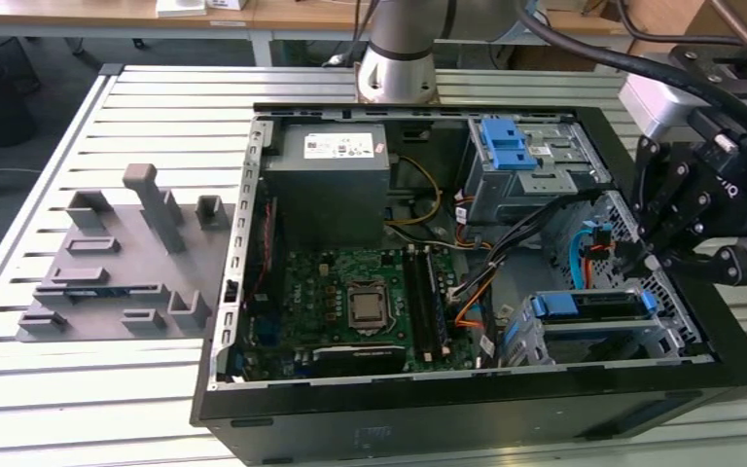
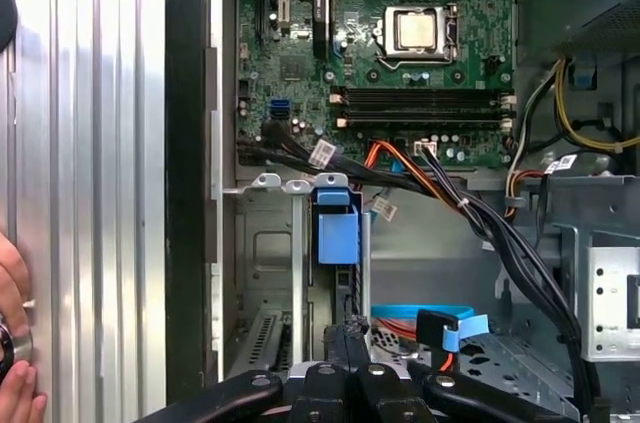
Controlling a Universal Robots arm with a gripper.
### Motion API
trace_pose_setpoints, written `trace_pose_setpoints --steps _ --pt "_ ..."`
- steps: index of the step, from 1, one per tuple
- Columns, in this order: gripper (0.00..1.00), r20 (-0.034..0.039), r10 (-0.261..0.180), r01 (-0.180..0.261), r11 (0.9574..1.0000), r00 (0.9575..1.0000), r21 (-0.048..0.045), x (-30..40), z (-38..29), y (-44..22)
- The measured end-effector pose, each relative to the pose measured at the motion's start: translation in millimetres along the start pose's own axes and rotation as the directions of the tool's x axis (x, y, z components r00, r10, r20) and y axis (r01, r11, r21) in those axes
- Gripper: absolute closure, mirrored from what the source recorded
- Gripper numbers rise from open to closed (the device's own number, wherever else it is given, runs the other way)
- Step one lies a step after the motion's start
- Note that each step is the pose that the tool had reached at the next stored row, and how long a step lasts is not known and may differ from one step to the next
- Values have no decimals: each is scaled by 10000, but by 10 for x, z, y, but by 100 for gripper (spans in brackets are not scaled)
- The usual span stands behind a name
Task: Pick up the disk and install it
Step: 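Insert the first disk wire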
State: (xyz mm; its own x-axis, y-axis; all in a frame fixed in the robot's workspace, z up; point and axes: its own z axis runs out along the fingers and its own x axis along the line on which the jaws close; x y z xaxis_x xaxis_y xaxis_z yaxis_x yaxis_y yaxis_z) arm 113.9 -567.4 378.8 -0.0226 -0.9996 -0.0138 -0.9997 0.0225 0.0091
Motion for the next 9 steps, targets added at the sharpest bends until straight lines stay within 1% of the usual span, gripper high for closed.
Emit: trace_pose_setpoints --steps 9 --pt "89 0 0 0 10000 10000 0 -109 7 -88"
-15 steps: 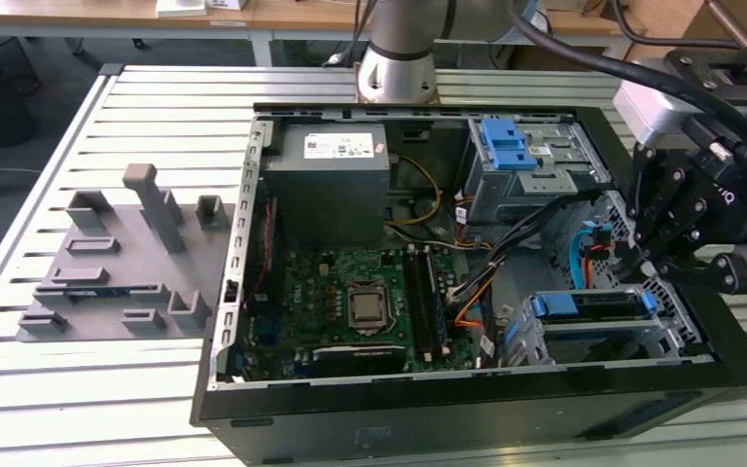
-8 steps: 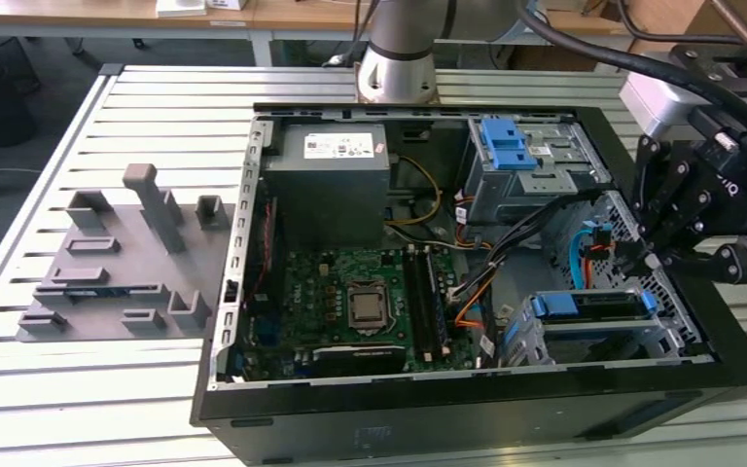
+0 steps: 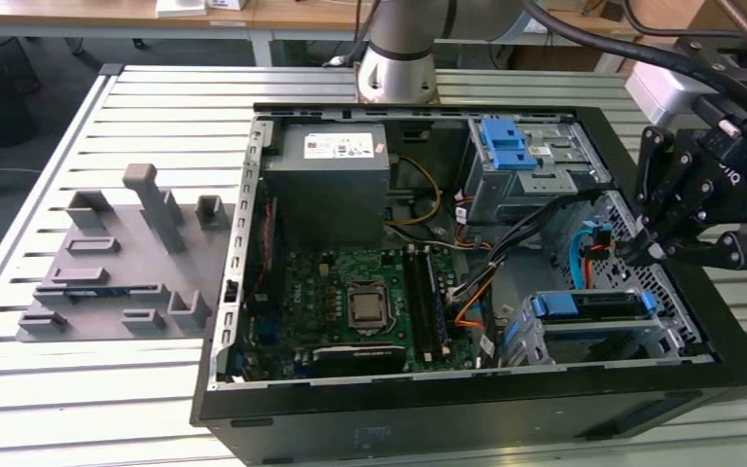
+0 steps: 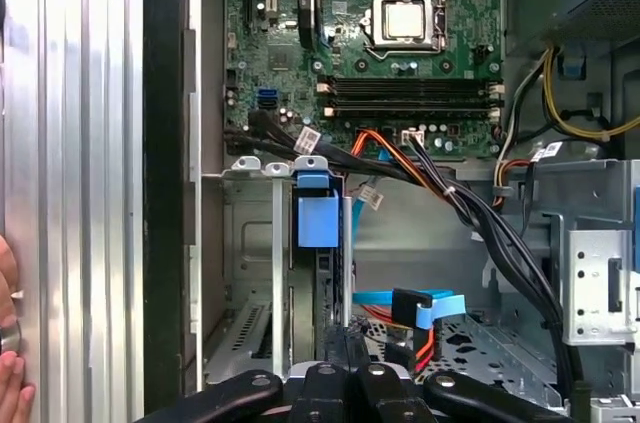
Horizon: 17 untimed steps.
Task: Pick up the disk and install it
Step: 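Insert the first disk wire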
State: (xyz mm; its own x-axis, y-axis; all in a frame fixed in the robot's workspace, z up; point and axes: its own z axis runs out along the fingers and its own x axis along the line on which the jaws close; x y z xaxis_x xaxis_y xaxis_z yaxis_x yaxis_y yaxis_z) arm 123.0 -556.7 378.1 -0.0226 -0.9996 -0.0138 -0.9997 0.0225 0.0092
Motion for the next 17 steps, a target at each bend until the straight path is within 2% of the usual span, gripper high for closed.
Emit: trace_pose_setpoints --steps 17 --pt "89 -1 -1 1 10000 10000 0 -220 35 -79"
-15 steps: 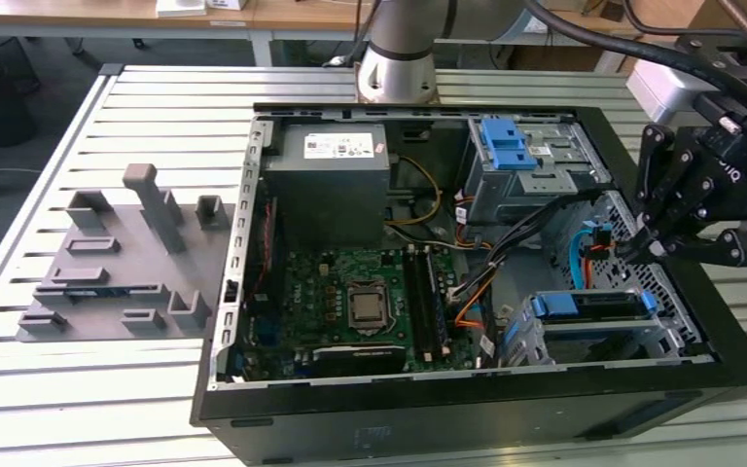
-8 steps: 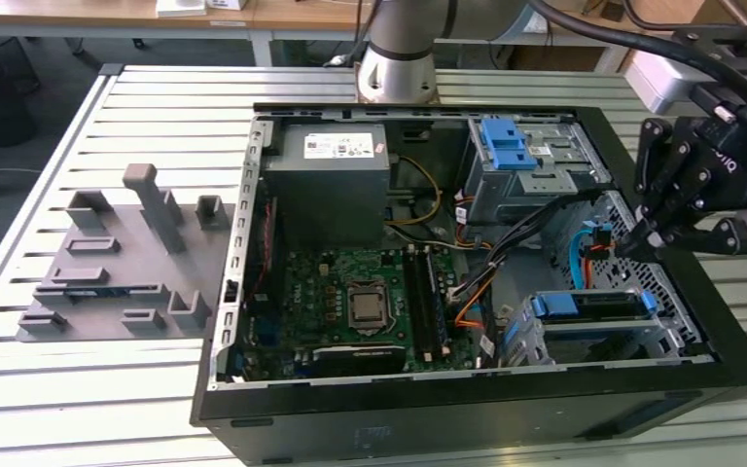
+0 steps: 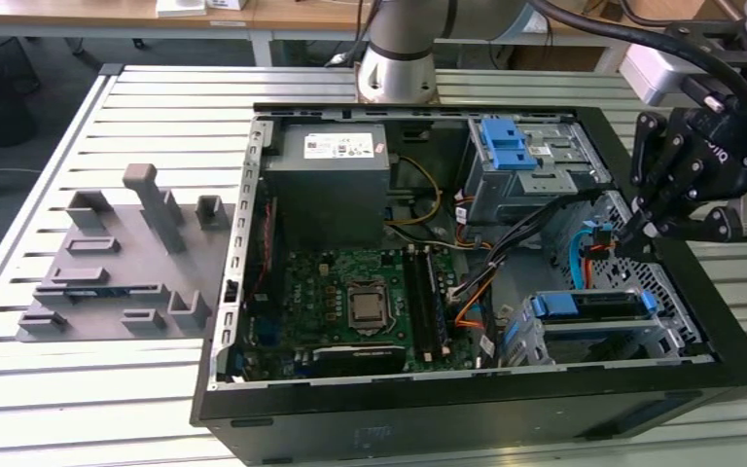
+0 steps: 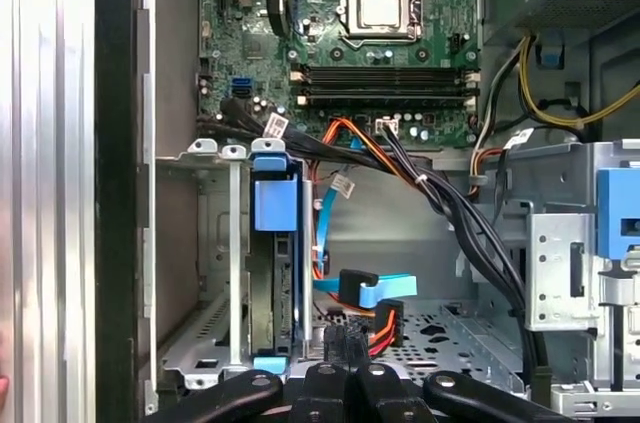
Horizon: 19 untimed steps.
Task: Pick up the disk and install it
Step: 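Insert the first disk wire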
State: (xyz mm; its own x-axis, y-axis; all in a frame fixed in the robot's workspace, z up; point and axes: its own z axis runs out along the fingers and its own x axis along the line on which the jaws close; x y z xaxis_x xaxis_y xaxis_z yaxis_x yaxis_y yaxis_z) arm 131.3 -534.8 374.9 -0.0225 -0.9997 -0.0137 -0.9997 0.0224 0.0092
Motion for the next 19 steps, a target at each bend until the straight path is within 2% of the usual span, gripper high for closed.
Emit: trace_pose_setpoints --steps 9,12,13,15,16,19 --pt "89 -8 -3 3 10000 10000 0 -18 13 -2" --pt "89 -91 -3 3 10000 10000 13 -22 20 -1" --pt "83 -121 -3 3 10000 9999 19 -25 27 -1" --pt "83 -183 -1 2 10000 9998 33 -35 37 1" --pt "76 -214 -2 3 10000 9998 38 -41 42 1" --pt "75 -259 -1 2 10000 9997 47 -61 59 2"
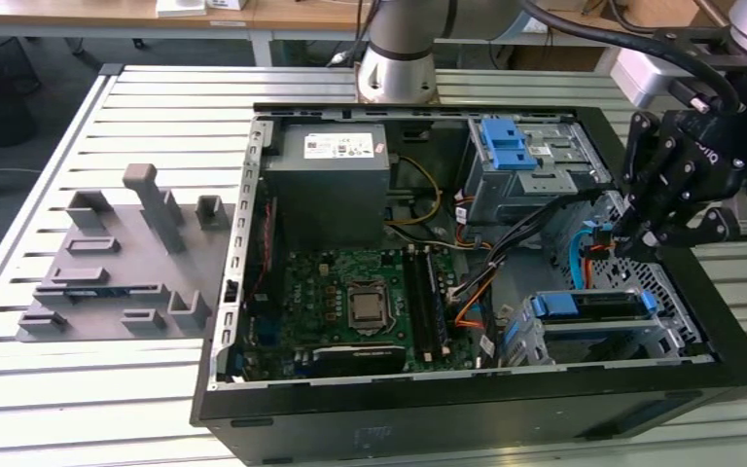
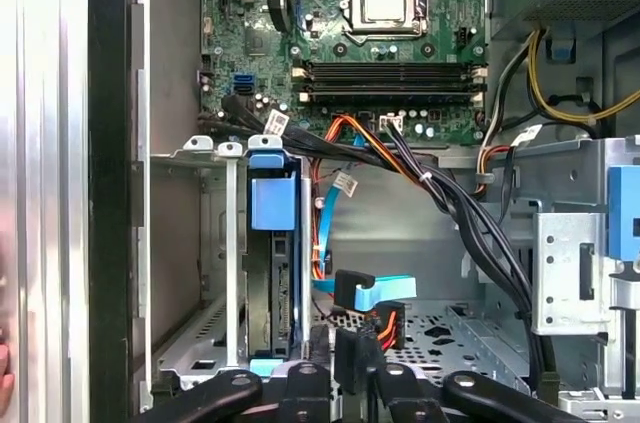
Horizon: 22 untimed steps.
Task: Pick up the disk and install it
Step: 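Insert the first disk wire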
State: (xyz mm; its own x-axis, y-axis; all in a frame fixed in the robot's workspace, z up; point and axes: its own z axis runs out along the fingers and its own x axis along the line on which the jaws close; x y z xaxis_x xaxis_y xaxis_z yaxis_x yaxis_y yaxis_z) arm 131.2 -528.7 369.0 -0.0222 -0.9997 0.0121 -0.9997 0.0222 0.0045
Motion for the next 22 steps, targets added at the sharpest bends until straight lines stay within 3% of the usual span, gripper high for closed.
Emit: trace_pose_setpoints --steps 2,3,6,14,16,17,19,22 --pt "75 -5 0 0 10000 10000 1 -11 12 0" --pt "69 -8 0 0 10000 10000 1 -17 18 0" --pt "69 -35 0 0 10000 10000 3 -32 40 1" --pt "69 -387 2 -2 10000 9992 12 -97 132 2" --pt "69 -445 2 -2 10000 9990 12 -100 142 2" --pt "70 -451 3 -2 10000 9990 13 -100 143 2" --pt "83 -455 3 -2 10000 9990 13 -100 143 2" --pt "84 -455 3 -2 10000 9990 13 -101 146 2"
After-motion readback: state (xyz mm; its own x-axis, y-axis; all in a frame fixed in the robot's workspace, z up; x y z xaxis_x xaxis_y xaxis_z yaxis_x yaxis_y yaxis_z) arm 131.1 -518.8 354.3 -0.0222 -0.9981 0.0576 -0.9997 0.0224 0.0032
